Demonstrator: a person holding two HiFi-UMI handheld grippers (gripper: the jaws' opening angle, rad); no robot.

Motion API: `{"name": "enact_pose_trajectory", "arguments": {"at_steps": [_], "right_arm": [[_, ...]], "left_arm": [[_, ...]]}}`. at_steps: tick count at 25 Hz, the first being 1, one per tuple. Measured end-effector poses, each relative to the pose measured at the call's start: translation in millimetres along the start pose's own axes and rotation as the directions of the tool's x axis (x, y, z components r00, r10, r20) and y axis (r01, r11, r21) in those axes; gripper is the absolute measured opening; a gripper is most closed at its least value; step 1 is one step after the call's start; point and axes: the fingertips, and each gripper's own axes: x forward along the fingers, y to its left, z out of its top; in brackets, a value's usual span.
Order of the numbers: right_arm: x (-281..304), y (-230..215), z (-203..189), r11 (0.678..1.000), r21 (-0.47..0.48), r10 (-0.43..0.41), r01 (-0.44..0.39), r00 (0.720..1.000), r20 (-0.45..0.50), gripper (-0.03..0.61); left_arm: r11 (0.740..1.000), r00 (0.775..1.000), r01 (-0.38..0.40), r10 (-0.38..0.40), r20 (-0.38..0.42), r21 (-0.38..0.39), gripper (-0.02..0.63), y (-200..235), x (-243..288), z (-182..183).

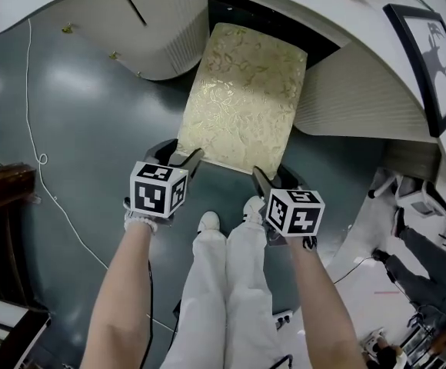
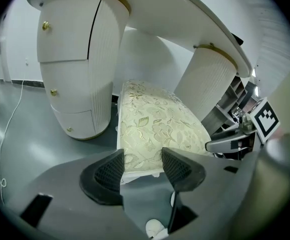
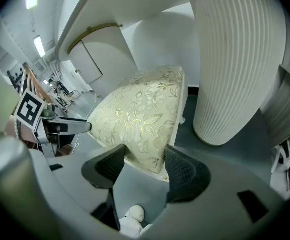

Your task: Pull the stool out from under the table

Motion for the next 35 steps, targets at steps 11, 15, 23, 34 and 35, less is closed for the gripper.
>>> {"name": "enact_pose_trajectory", "arguments": {"at_steps": [11,15,23,34,35], "right_arm": [[-27,31,-68,0.999,-0.035,0.01,-0.013,0.997,-0.083,0.273],[-36,40,-90,0.999,-0.045,0.011,-0.016,0.994,-0.11,0.272],[-56,55,-136,0.996,-0.084,0.018,-0.034,0.984,-0.18,0.272],[-87,78,-203,0.988,-0.142,0.022,-0.066,0.955,-0.297,0.272],[-88,80,-206,0.987,-0.144,0.022,-0.069,0.953,-0.302,0.272]], "left_arm": [[0.999,0.998,-0.014,0.012,-0.067,-0.034,0.255,-11,-45,-72],[0.998,0.996,-0.032,0.029,-0.08,-0.045,0.255,-16,-60,-96],[0.995,0.988,-0.059,0.047,-0.145,-0.08,0.253,-30,-90,-148],[0.991,0.964,-0.069,0.037,-0.264,-0.112,0.249,-52,-134,-220],[0.991,0.962,-0.066,0.034,-0.27,-0.113,0.249,-53,-136,-224]]}}
